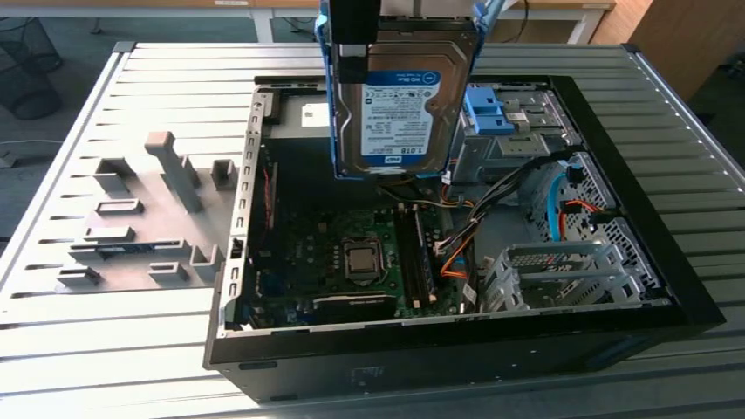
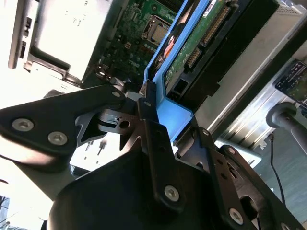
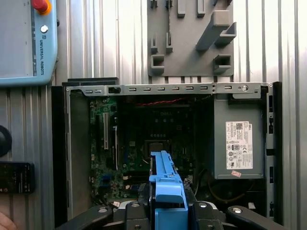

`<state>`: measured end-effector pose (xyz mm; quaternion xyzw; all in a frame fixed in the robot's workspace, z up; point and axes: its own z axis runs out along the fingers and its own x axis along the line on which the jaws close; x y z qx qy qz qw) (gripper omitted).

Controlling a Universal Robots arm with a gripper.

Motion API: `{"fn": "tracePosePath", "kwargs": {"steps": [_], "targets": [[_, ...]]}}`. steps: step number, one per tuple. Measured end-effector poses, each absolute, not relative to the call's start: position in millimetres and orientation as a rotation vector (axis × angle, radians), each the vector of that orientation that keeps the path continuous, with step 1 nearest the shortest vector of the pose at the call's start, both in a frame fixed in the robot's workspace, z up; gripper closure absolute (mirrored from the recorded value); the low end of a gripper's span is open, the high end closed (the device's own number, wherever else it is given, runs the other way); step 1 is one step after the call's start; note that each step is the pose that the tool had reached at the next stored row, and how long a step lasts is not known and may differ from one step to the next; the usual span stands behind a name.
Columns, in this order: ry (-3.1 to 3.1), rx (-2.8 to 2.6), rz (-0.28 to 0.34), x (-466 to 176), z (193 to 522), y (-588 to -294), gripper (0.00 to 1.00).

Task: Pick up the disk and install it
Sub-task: 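Insert the disk into the insertion slot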

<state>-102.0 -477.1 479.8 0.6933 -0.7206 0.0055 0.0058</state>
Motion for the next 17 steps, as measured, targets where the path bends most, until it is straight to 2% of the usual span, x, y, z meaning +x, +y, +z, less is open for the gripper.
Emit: {"fn": "tracePosePath", "kwargs": {"steps": [17], "targets": [[-2.250,2.164,0.031,-102,483,-491,0.63]]}}
